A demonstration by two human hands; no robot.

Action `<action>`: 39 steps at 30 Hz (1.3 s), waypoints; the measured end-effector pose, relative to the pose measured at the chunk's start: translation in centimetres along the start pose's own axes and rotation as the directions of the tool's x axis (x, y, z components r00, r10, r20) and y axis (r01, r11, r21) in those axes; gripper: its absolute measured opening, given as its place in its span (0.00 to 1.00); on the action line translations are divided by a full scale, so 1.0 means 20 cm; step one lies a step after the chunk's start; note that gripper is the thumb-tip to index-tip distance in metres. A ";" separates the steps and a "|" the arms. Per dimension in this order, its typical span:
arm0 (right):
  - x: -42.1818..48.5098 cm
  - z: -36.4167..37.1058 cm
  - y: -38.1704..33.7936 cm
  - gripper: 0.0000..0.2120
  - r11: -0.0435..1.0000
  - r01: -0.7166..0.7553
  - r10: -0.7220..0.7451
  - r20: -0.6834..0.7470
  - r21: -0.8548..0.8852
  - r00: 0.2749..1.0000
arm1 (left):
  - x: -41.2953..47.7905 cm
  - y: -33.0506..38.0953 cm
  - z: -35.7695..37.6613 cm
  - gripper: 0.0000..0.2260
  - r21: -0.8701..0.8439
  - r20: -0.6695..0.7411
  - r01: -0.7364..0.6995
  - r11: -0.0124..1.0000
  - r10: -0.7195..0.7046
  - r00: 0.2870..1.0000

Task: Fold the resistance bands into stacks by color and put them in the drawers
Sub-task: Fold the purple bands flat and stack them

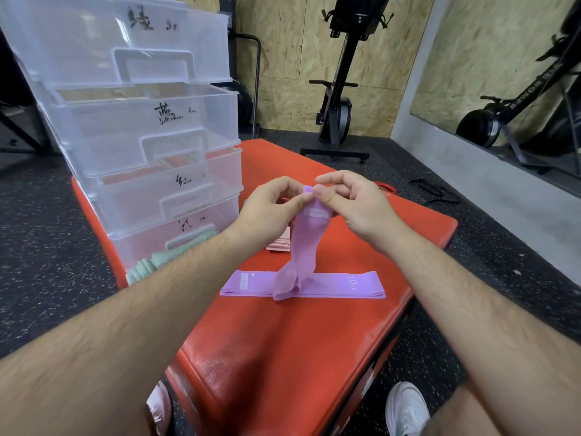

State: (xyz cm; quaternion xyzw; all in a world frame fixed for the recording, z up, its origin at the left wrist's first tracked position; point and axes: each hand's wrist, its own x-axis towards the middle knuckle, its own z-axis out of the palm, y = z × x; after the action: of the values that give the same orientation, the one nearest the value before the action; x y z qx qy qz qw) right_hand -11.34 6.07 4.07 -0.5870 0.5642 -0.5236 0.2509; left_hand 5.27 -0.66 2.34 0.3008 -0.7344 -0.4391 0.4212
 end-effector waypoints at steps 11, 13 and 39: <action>0.01 0.03 0.04 0.11 0.998 -0.046 0.044 0.050 0.040 0.998 | -0.01 0.02 -0.02 0.03 -0.018 -0.042 -0.018 1.000 0.018 0.999; 0.01 0.04 0.05 0.14 0.993 -0.102 0.097 0.075 0.065 0.992 | 0.00 0.01 -0.02 0.03 -0.040 -0.076 -0.012 0.999 0.009 0.997; -0.14 -0.30 0.15 0.03 0.877 -0.359 0.475 0.462 -0.320 0.749 | -0.09 -0.20 -0.27 0.06 -0.158 -0.298 0.325 0.932 -0.359 0.885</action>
State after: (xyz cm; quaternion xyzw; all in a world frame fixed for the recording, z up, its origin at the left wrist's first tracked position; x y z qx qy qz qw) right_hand -17.36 9.64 2.40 -0.5891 0.6425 -0.2095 0.4430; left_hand 11.25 -3.01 -0.54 0.4709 -0.5673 -0.4889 0.4663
